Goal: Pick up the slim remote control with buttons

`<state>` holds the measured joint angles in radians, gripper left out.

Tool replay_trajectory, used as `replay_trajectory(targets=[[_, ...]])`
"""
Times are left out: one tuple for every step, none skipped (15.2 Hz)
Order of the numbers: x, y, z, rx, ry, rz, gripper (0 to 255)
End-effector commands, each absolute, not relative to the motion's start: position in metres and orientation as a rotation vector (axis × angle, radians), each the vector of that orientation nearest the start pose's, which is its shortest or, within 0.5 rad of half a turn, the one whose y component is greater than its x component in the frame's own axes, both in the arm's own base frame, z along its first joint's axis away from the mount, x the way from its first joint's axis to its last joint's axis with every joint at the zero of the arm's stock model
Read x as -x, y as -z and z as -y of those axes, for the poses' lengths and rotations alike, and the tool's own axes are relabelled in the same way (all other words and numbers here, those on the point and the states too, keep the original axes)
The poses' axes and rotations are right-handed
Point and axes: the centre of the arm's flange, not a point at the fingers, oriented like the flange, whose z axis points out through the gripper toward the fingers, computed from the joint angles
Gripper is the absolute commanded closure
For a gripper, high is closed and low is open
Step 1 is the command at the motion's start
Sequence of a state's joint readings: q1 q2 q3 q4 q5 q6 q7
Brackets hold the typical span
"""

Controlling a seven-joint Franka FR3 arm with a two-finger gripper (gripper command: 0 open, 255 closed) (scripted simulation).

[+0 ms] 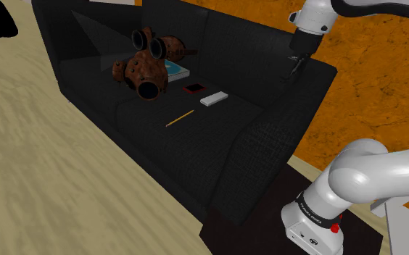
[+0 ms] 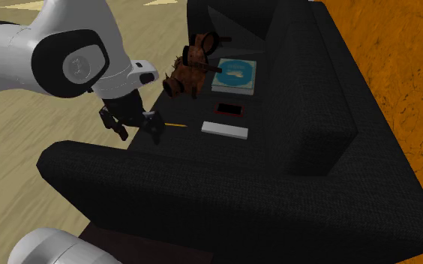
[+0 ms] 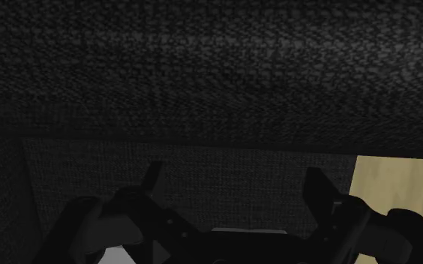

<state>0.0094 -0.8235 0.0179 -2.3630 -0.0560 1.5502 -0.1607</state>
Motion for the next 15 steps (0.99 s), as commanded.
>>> replay_trajectory(targets=[[-0.295,-0.597,-0.004,3.198,0.009,0.290,0],[-0.306,-0.591,-0.007,3.201,0.007,0.230,0],[-0.317,-0.584,-0.011,3.203,0.006,0.171,0],[-0.329,-0.578,-0.013,3.203,0.004,0.111,0],[-0.341,-0.572,-0.016,3.203,0.002,0.051,0],[-0.352,-0.565,-0.018,3.201,0.000,-0.009,0],[-0.364,-0.559,-0.019,3.199,-0.002,-0.068,0],[-0.376,-0.553,-0.020,3.195,-0.003,-0.128,0],[-0.388,-0.546,-0.021,3.190,-0.005,-0.187,0],[-0.400,-0.540,-0.021,3.184,-0.007,-0.246,0],[-0.411,-0.534,-0.021,3.176,-0.009,-0.305,0],[-0.423,-0.527,-0.020,3.168,-0.011,-0.364,0],[-0.435,-0.521,-0.019,3.158,-0.012,-0.423,0],[-0.447,-0.515,-0.017,3.148,-0.014,-0.481,0],[-0.459,-0.508,-0.016,3.136,-0.016,-0.539,0]])
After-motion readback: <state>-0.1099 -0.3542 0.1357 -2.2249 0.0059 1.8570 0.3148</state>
